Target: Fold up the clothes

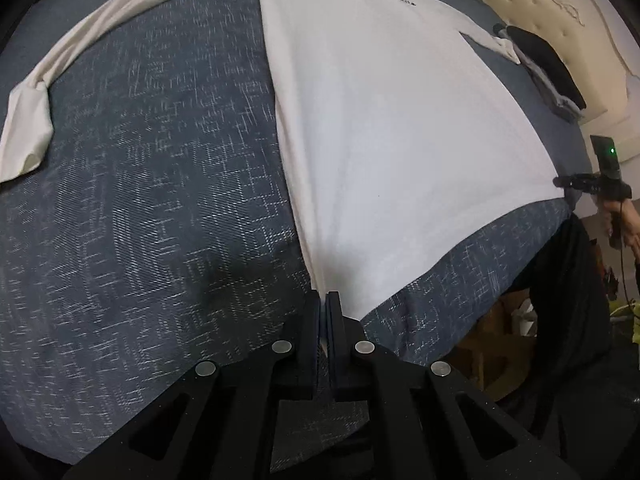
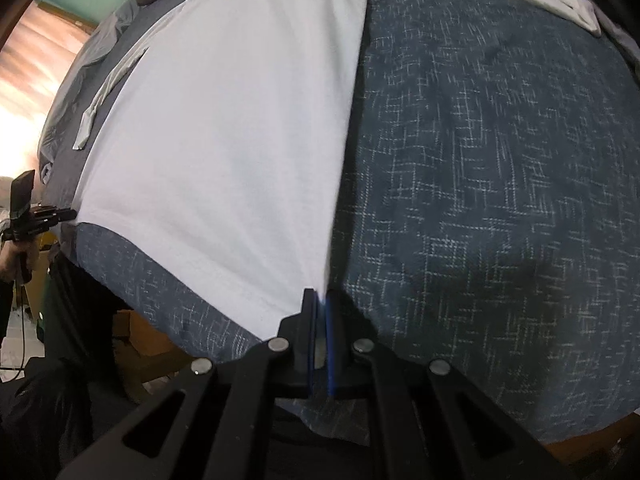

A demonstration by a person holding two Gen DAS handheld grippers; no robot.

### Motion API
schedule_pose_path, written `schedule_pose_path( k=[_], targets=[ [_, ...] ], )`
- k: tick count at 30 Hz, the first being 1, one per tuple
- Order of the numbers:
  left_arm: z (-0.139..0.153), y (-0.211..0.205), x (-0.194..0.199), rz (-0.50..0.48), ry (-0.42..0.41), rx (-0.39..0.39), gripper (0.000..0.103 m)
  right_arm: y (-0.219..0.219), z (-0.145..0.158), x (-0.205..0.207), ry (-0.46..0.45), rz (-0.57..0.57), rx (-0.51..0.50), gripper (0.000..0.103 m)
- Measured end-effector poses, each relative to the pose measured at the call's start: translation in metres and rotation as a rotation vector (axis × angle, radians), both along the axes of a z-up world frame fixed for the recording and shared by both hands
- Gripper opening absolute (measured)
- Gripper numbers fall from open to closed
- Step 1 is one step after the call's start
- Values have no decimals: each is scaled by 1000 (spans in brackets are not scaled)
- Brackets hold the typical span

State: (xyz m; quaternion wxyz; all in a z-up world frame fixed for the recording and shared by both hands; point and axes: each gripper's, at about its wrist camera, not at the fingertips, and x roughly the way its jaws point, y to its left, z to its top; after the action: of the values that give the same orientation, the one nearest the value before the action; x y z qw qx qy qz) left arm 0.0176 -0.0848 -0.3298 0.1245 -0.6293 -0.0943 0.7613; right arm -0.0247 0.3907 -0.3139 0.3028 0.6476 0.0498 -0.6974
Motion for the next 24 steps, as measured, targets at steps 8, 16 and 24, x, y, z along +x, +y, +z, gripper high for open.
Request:
schedule_pose_path(
  k=[8,16,24],
  targets=[
    [16,-23,-5,65,31,13,7,7,26,-22,0,-52,-135,28],
    [38,-73,-44,186,143,11,9,-4,51,-103,137,-202,-233,38],
    [35,-96,-121,281,202,73,16,-21,35,-182,164,-300,-263,38]
  ],
)
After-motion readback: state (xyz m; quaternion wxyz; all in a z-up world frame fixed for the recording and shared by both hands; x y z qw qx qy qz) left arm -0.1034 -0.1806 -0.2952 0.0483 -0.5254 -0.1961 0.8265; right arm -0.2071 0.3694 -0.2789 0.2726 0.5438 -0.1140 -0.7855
